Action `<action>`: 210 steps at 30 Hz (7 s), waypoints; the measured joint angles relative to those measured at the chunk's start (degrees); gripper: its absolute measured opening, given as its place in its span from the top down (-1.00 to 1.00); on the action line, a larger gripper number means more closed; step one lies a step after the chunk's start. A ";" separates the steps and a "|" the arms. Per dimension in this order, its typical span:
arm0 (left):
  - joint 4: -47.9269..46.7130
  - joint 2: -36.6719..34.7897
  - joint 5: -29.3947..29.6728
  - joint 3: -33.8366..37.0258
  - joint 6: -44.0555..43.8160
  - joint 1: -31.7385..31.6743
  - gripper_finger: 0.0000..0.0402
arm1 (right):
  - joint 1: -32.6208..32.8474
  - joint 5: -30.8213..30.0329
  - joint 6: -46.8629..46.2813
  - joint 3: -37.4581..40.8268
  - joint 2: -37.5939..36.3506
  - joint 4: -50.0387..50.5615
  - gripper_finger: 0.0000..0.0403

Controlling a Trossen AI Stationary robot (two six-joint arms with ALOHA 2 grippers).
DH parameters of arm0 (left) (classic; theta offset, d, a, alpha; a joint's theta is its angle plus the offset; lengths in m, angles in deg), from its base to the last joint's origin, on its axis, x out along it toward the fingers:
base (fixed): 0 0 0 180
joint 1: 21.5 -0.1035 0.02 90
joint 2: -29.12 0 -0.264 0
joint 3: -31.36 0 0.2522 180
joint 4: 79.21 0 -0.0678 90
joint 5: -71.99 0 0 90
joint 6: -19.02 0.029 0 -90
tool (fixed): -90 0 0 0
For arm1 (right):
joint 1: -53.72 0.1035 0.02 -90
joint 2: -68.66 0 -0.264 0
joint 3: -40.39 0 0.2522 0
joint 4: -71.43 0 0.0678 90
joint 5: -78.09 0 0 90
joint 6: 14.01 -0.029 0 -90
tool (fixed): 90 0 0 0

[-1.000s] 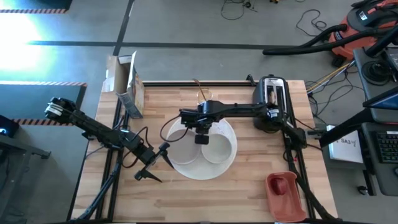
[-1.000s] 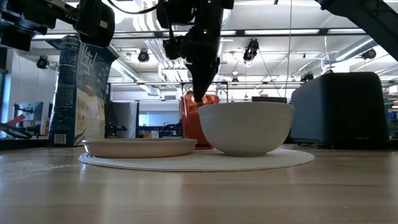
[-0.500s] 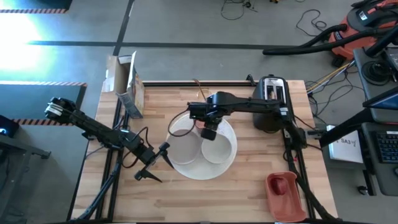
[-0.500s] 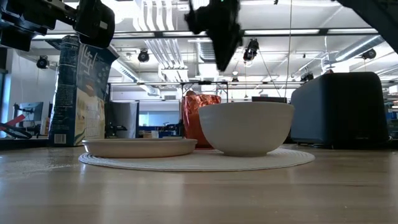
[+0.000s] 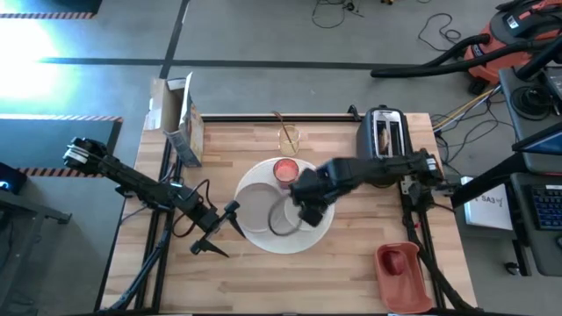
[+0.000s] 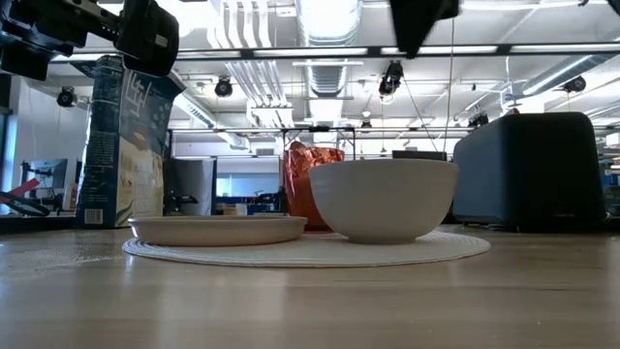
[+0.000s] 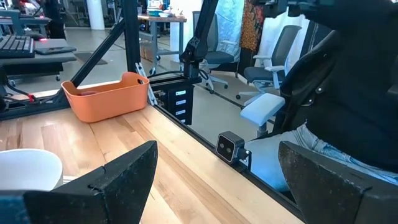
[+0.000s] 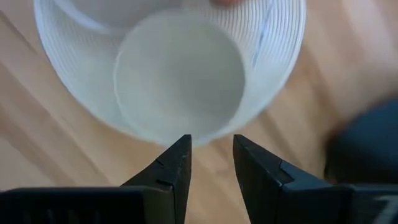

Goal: Arrange a breakfast setting
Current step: Pour the cereal from the cereal box into the white bowl

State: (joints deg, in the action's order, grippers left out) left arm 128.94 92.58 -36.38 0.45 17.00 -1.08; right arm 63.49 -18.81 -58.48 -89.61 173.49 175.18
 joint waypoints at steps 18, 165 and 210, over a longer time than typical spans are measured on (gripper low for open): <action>2.25 -0.17 -0.02 -0.02 7.52 -0.19 -0.58 | 16.30 7.89 -38.76 26.44 -10.39 -0.04 0.50; -101.37 -0.09 47.88 -27.50 -64.69 -8.55 -0.58 | 22.07 -30.19 11.08 105.24 -82.13 -84.34 -0.04; -125.17 6.40 61.38 -27.33 -121.14 -13.38 -0.65 | 22.07 -30.20 11.07 105.20 -82.13 -84.34 -0.04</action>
State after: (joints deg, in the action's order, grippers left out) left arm 3.76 98.98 25.00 -26.88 -104.15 -14.46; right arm 85.55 -49.01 -47.41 15.58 91.36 90.84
